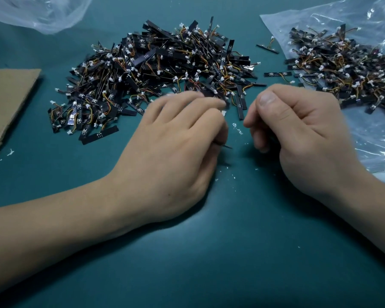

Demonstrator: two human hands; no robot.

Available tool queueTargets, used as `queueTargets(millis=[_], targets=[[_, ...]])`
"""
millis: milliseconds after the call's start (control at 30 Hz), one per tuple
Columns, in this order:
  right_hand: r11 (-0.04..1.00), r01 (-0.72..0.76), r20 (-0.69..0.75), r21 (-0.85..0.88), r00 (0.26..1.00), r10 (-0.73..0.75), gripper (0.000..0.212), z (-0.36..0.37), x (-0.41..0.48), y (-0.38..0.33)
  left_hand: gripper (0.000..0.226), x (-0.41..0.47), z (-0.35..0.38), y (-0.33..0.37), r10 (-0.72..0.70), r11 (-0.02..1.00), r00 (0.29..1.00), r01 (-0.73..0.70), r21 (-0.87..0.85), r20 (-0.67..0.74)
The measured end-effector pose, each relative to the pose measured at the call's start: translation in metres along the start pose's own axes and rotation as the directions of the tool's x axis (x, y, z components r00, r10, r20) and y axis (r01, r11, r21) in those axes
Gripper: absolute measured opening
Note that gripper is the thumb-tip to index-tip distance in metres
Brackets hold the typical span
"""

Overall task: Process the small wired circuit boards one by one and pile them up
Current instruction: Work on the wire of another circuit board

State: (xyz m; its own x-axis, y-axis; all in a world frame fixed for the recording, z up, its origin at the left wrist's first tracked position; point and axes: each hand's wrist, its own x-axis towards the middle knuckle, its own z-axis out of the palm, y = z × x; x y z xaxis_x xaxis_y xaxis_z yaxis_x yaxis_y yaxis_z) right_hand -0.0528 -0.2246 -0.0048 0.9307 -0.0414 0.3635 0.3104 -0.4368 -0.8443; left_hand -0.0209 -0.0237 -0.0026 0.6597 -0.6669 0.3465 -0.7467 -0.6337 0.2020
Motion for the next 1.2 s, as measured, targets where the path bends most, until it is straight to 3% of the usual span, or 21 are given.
queueTargets(millis=[100, 233, 333, 533, 767, 1000, 1200], targets=[[1.000, 0.021, 0.103, -0.004, 0.994, -0.020, 0.044, -0.0016, -0.0020, -0.0029, 0.008, 0.0007, 0.0002, -0.0022, 0.093, 0.991, 0.986, -0.104, -0.079, -0.137], [0.986, 0.101, 0.227, -0.130, 0.971, -0.070, 0.033, -0.0002, -0.0046, -0.0068, 0.005, 0.0017, 0.0003, -0.0071, 0.060, 0.964, 0.986, -0.097, -0.247, -0.155], [0.980, 0.100, 0.200, -0.172, 0.978, -0.065, 0.027, 0.0018, -0.0032, -0.0051, 0.010, 0.0018, -0.0019, -0.0071, -0.024, 0.933, 0.988, -0.032, -0.359, -0.150], [0.996, 0.053, 0.099, -0.069, 0.994, -0.046, 0.028, 0.0005, -0.0018, -0.0037, 0.028, 0.0029, -0.0060, -0.0070, -0.119, 0.829, 0.991, 0.063, -0.555, -0.066], [0.975, 0.124, 0.282, -0.183, 0.957, -0.069, 0.029, 0.0006, -0.0034, -0.0057, 0.017, 0.0051, -0.0064, -0.0078, -0.197, 0.790, 0.979, 0.122, -0.601, -0.060], [0.979, 0.084, 0.169, -0.188, 0.984, -0.052, 0.029, 0.0021, -0.0026, -0.0039, 0.018, 0.0059, -0.0055, -0.0061, -0.221, 0.731, 0.975, 0.176, -0.659, 0.016], [0.980, 0.105, 0.170, -0.171, 0.983, -0.075, 0.028, 0.0017, -0.0041, -0.0067, 0.016, 0.0058, -0.0036, -0.0066, -0.148, 0.771, 0.987, 0.152, -0.619, 0.059]])
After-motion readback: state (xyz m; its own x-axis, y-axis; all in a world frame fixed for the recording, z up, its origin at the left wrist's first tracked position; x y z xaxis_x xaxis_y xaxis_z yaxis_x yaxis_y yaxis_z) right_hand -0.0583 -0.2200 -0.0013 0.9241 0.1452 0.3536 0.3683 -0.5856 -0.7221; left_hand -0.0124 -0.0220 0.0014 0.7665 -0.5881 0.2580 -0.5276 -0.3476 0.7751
